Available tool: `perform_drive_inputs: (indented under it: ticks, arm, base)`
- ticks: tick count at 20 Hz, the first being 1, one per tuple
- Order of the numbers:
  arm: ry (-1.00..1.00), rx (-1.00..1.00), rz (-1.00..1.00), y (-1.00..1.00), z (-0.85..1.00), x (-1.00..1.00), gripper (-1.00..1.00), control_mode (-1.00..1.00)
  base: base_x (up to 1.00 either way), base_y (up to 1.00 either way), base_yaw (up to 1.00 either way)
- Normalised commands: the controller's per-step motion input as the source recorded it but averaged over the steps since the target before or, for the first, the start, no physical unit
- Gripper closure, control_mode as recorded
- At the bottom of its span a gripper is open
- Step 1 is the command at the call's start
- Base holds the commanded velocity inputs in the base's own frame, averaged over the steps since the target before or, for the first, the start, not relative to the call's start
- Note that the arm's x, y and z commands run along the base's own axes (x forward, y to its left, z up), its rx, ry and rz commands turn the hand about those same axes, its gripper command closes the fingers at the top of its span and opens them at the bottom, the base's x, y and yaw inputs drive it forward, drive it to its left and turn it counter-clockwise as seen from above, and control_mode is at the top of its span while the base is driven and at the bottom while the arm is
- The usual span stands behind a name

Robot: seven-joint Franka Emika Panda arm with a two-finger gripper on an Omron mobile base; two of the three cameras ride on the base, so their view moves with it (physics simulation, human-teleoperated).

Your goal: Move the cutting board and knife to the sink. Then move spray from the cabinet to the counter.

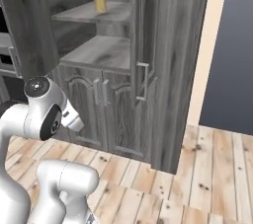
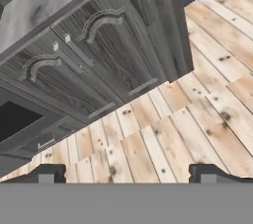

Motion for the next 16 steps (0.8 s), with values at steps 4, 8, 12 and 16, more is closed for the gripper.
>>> perform_drive_inputs:
  ticks: [4,8,12,16]
  arm:
    - [0.0,0.0,0.0,0.0,0.0,0.0,-1.0,1.0]
    - [0.0,0.0,0.0,0.0,0.0,0.0,-1.0,1.0]
    - [0.0,0.0,0.0,0.0,0.0,0.0,-1.0,1.0]
    - [0.0,0.0,0.0,0.0,0.0,0.0,-1.0,1.0]
  base:
    - [1.0,0.25,0.14]
    - [0.94,-0.05,0.02]
    - [0.72,0.22,-0.05]
    - [0.77,0.43,-0.06]
